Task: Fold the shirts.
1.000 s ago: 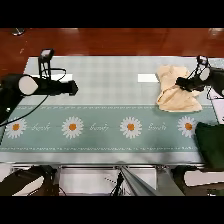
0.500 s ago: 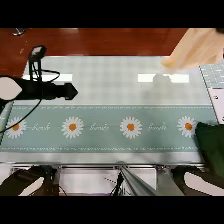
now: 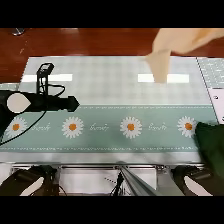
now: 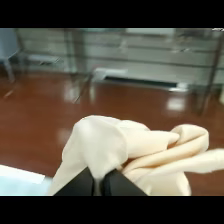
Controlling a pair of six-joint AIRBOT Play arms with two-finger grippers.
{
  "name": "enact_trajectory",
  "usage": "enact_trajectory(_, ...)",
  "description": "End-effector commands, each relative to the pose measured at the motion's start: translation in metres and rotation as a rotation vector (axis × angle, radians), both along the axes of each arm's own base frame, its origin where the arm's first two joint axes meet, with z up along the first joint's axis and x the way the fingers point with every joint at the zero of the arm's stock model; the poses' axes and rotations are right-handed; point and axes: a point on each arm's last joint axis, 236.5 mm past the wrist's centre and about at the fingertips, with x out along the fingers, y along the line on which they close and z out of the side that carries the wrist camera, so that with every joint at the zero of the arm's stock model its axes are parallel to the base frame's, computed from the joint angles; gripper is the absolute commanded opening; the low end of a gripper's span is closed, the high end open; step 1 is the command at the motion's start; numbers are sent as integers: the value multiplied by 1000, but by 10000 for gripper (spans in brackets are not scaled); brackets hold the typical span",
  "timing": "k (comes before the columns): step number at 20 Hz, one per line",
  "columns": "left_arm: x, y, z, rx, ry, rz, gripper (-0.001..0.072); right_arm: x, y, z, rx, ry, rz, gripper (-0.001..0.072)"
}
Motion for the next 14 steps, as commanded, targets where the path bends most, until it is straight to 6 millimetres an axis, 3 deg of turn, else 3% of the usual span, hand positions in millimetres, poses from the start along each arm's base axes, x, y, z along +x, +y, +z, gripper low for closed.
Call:
enact_trajectory(1, 4, 8, -1, 5, -9, 23, 701, -40, 66, -49, -65, 178, 232, 18)
enact_trajectory(4, 6, 7, 0, 2, -18, 25, 701, -47, 112, -131, -87, 392, 331, 18)
enact_trajectory(8, 6, 7, 0, 2, -18, 25, 701, -71, 182, -263, -1, 660, 453, 18)
enact_trajectory(10, 6, 7, 0, -1, -17, 25, 701, -77, 192, -322, 59, 769, 423, 18)
enact_trajectory(13, 1, 1, -1, -29, 8, 24, 701, -86, 187, -402, 105, 940, 328, 19)
enact_trajectory(14, 1, -1, -1, -38, 10, 25, 701, -88, 185, -421, 98, 988, 302, 111)
